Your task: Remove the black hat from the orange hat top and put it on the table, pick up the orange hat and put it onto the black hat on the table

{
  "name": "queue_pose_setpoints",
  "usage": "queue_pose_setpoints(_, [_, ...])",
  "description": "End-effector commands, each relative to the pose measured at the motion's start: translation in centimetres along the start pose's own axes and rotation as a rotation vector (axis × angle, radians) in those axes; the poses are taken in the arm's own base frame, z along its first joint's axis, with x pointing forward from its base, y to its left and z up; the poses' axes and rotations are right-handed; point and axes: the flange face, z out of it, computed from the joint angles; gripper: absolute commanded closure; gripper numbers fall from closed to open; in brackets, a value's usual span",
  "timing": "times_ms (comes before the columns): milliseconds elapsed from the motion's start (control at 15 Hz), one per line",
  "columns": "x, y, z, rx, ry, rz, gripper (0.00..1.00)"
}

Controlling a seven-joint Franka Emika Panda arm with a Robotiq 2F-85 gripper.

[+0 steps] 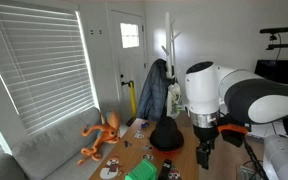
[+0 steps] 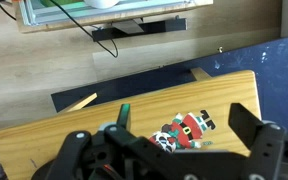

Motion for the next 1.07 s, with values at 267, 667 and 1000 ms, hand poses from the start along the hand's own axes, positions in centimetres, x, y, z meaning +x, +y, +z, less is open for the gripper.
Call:
queue_pose_setpoints(267, [-0.1, 0.0, -0.2, 0.001, 0.003, 0.000, 0.00])
queue_pose_setpoints(667, [2.5, 6.3, -1.0, -0.111, 0.094, 0.209, 0.00])
queue_pose_setpoints(1000, [5.2, 9.7, -1.6, -0.113, 0.159, 0.267, 0.00])
